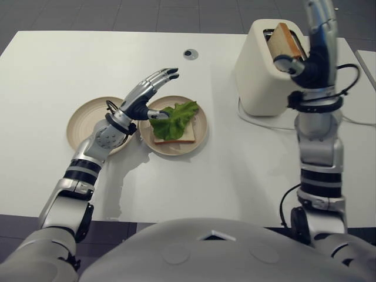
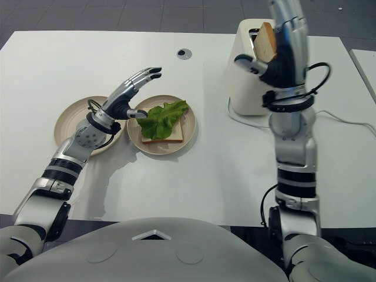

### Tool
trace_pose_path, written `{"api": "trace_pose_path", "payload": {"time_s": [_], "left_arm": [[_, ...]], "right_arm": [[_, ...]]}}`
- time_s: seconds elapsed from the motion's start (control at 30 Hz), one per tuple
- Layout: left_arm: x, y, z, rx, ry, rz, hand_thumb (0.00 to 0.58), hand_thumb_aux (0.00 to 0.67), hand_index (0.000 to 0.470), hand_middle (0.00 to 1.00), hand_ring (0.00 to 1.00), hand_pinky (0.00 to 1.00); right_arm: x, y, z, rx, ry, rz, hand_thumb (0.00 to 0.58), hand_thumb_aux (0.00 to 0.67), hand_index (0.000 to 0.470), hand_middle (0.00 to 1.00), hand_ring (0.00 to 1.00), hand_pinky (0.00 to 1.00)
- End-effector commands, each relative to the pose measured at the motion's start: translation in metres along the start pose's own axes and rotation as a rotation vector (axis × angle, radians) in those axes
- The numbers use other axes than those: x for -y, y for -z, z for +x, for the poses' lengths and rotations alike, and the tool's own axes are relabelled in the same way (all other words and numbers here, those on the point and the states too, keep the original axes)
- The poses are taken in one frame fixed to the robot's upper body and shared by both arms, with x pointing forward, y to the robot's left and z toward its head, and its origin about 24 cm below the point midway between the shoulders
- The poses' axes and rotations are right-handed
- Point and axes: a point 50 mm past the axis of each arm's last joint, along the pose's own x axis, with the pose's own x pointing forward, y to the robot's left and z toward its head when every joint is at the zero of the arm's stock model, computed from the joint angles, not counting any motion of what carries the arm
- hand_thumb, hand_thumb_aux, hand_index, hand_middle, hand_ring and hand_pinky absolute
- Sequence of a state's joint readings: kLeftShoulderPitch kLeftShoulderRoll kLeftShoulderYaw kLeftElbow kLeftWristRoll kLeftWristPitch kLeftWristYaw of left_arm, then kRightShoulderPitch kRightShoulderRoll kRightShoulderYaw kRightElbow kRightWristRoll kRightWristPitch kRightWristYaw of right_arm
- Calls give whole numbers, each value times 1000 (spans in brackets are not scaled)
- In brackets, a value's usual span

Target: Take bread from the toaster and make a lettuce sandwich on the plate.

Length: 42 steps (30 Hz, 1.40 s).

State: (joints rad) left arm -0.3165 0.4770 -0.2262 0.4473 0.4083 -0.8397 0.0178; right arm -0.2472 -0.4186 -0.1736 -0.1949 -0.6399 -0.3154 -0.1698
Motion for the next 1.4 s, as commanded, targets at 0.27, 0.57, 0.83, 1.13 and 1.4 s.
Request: {"api": "trace_pose_path", "payload": {"time_s": [0.27, 0.57, 0.83, 1.13, 1.4], "left_arm": [[0, 5, -2, -25, 10, -3, 0, 0, 0, 0, 0, 0], [3, 6, -3, -28, 19, -3, 0, 0, 0, 0, 0, 0], [6, 6, -3, -29, 35, 1, 0, 0, 0, 0, 0, 0], [0, 7, -1, -29, -3, 2, 0, 0, 0, 0, 0, 0], [-19, 1, -3, 30, -129, -115, 0, 0, 0, 0, 0, 0]], "right_arm": [[-18, 79, -11, -408, -399, -322, 0, 0, 0, 0, 0, 0], [-23, 76, -6, -389, -533, -322, 554, 528, 370, 31, 31, 31], [-11, 74, 5, -375, -467, -306, 580, 670, 470, 1000, 1000, 1000], [23, 51, 35, -231, -41, -194, 580, 670, 470, 1000, 1000, 1000], [36, 16, 41, -54, 79, 298, 580, 670, 470, 1000, 1000, 1000]]}}
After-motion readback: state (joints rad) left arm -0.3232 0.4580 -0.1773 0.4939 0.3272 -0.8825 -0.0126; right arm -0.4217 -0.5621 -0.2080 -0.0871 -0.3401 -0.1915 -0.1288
